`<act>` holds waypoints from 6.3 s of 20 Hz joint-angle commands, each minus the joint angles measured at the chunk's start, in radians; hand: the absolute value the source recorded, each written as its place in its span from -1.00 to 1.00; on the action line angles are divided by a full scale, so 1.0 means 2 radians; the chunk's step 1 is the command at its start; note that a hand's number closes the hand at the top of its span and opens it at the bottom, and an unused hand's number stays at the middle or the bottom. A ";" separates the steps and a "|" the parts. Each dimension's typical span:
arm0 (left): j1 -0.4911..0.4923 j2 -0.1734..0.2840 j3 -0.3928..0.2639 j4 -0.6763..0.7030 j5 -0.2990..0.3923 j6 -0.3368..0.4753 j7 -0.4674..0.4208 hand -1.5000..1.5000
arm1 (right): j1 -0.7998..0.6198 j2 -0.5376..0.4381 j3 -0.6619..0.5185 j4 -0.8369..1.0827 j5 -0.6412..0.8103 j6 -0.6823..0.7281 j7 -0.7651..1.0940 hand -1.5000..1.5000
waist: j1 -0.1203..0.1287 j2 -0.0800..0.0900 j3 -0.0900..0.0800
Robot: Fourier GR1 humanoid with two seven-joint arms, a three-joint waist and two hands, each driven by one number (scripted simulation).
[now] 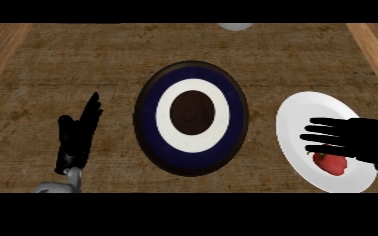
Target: Pick the bell pepper from the plate and place it in the plate
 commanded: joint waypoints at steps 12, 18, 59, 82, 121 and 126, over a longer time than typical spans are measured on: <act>-0.015 -0.046 0.014 0.040 -0.031 -0.011 -0.016 0.00 | -0.037 0.077 -0.019 0.083 0.088 0.002 -0.039 -1.00 | -0.001 0.000 0.000; 0.021 -0.044 0.012 0.011 -0.040 -0.012 -0.026 0.00 | -0.011 0.057 -0.028 0.093 0.082 -0.080 -0.093 1.00 | -0.002 0.000 0.000; -0.021 -0.041 0.033 0.037 -0.036 -0.036 -0.012 0.00 | -0.228 0.468 0.284 -0.078 0.171 -0.162 1.125 1.00 | 0.010 0.001 0.000; -0.008 -0.052 0.031 -0.006 -0.060 -0.028 0.029 0.00 | -0.248 0.468 0.145 0.146 -0.101 -0.112 0.890 -1.00 | 0.001 0.001 0.000; -0.005 -0.071 0.071 -0.004 -0.081 -0.066 0.022 0.00 | -0.090 0.468 0.001 0.040 -0.291 -0.233 0.513 -1.00 | 0.000 0.000 0.000; 0.012 -0.072 0.082 -0.013 -0.071 -0.081 0.006 0.00 | -0.070 0.468 -0.002 0.048 -0.272 -0.246 0.499 -1.00 | -0.001 0.000 0.000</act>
